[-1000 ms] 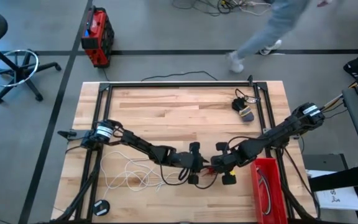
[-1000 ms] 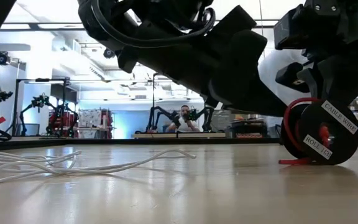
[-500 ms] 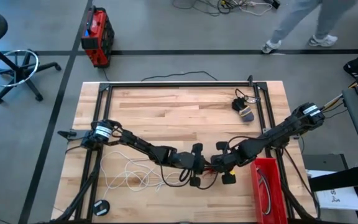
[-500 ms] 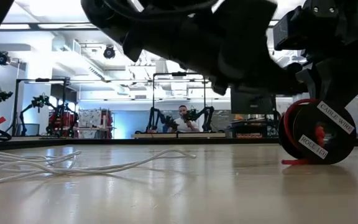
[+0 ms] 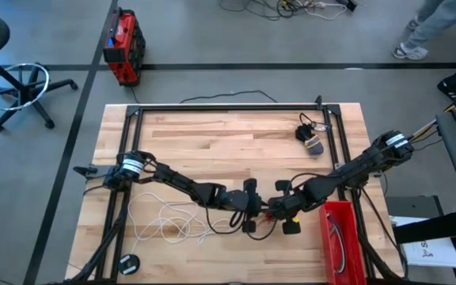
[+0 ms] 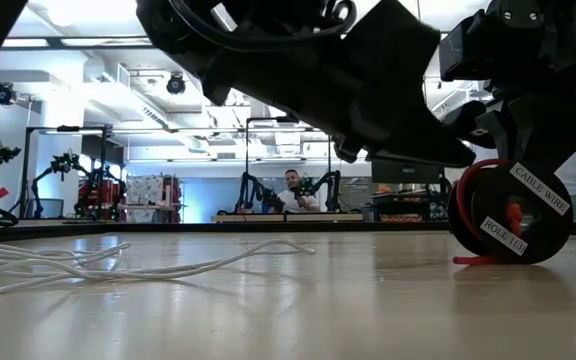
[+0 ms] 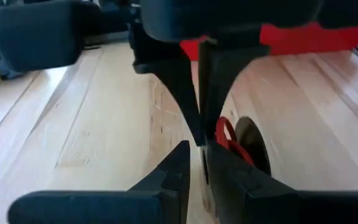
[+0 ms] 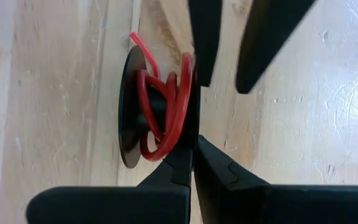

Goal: Coil cords
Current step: Coil the red wire onto the spool

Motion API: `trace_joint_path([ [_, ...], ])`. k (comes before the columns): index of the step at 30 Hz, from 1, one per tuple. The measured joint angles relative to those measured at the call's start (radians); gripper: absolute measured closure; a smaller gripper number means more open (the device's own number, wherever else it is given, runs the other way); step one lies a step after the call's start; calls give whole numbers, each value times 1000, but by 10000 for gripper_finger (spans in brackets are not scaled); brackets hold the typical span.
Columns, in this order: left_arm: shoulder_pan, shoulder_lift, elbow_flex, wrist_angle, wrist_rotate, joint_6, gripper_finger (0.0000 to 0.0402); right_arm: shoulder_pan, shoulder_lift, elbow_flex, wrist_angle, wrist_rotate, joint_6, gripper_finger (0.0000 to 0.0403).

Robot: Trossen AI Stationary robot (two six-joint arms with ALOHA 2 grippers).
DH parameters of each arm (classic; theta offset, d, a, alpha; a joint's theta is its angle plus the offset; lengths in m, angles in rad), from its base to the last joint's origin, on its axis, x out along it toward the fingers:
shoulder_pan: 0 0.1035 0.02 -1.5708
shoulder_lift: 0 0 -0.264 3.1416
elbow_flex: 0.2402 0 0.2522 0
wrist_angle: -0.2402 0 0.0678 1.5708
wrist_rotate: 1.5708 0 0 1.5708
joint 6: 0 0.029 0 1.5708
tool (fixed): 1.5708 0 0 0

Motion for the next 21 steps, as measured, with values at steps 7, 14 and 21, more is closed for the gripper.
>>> trace_joint_path([
  [7, 2, 19, 0, 0, -1, -49, 342, 0, 0, 0, 0, -4, -2, 403],
  [14, -8, 37, 12, 1, -4, -32, 328, 0, 0, 1, 2, -8, 1, 403],
  [21, -11, 34, 12, 3, -6, -38, 324, 0, 0, 1, 1, -8, -1, 403],
])
